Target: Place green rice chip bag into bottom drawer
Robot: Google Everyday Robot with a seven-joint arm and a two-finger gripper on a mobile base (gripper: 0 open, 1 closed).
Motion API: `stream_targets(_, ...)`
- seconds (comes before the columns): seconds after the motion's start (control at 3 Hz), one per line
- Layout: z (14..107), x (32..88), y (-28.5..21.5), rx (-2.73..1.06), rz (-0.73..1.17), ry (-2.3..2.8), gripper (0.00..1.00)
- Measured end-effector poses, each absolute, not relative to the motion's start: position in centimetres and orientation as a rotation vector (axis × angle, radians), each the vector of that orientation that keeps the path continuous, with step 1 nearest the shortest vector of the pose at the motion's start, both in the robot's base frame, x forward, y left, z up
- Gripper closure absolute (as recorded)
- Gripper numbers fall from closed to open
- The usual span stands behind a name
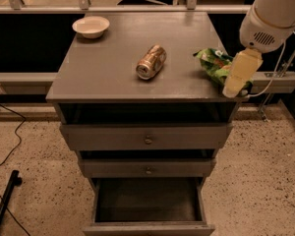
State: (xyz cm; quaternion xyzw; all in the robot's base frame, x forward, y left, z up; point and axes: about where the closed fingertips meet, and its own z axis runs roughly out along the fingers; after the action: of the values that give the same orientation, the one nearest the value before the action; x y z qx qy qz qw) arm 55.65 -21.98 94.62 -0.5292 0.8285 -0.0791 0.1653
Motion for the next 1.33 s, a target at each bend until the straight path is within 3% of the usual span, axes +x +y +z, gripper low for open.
stream_targets(0.67,90.1,59.9,-22.9,-1.372,-0.161,2.377,0.00)
stream_targets(1.0,87.3,60.9,-22.7,-1.366,-0.153,2.365,0.16)
stream_targets(1.33,85.4,61.0,-22.9,-1.359,-0.142,2.363,0.38)
